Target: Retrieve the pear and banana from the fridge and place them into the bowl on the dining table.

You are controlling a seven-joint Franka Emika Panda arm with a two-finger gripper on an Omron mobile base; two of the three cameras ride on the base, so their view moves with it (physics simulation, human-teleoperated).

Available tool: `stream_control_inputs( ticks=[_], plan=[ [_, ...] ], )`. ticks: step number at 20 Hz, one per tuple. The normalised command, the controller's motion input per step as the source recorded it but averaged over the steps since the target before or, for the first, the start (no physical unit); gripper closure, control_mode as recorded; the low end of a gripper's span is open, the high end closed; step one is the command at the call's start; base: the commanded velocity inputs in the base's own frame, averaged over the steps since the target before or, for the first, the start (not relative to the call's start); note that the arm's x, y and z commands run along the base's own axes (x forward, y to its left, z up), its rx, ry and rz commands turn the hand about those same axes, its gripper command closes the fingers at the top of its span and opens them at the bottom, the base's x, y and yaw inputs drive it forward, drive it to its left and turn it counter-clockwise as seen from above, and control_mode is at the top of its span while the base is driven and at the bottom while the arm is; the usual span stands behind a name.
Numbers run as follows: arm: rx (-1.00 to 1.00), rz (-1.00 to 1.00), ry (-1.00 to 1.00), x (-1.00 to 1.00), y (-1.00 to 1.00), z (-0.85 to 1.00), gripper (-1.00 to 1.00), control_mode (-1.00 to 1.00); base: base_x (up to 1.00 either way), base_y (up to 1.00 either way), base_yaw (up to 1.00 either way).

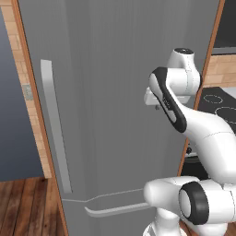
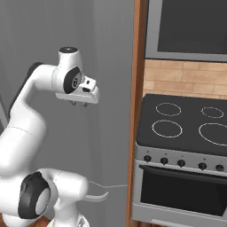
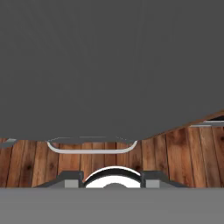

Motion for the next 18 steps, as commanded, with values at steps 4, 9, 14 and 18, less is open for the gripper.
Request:
stream_control_inputs(
  ticks=[4,9,14,18],
  plan=[
    [0.00,-0.01,-0.05,-0.35,0.00,0.00,-1.00,-1.00,0.00,0.00,0.00],
    [0.00,-0.04,-0.01,-0.74,0.00,0.00,-1.00,-1.00,0.00,0.00,0.00],
    [0.00,-0.03,-0.02,-0.65,0.00,-0.04,-1.00,-1.00,0.00,0.00,0.00],
    [0.00,-0.02,-0.04,-0.53,0.00,-0.11,-1.00,-1.00,0.00,0.00,0.00]
  ],
)
